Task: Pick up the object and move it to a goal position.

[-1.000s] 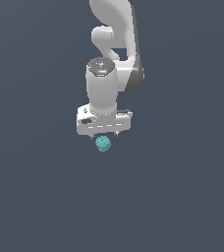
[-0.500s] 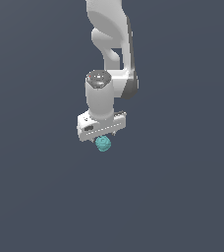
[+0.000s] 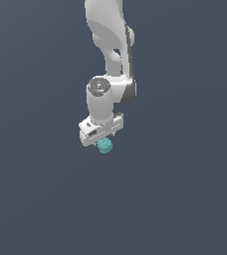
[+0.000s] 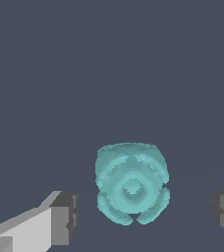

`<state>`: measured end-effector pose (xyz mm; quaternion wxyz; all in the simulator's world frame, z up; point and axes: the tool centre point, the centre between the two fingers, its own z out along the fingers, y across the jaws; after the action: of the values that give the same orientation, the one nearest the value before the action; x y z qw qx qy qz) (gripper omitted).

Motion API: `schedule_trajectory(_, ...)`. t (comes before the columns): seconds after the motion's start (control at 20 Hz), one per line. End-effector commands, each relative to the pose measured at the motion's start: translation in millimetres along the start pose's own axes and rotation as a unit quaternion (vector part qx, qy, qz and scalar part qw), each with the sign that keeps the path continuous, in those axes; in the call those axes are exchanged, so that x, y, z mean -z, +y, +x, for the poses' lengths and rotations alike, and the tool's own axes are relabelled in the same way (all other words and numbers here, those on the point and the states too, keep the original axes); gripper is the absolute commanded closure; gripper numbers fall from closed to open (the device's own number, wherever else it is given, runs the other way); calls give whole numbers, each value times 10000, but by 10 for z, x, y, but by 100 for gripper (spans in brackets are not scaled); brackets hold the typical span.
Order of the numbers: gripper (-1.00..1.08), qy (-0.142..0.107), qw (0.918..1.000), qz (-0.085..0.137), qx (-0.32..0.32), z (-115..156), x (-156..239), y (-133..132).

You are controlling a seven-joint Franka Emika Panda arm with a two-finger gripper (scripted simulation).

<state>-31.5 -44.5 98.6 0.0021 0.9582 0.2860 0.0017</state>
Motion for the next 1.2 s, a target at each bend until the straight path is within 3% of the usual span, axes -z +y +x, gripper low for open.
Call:
schedule_trajectory(0.0, -92, -4, 9999, 11, 153, -25, -43, -10)
schedule_trajectory(0.55, -92, -10, 9996, 25, 291, -53, -117, -20)
schedule_trajectory(1.15, -92, -9, 9995, 25, 314, -60, -569, -30)
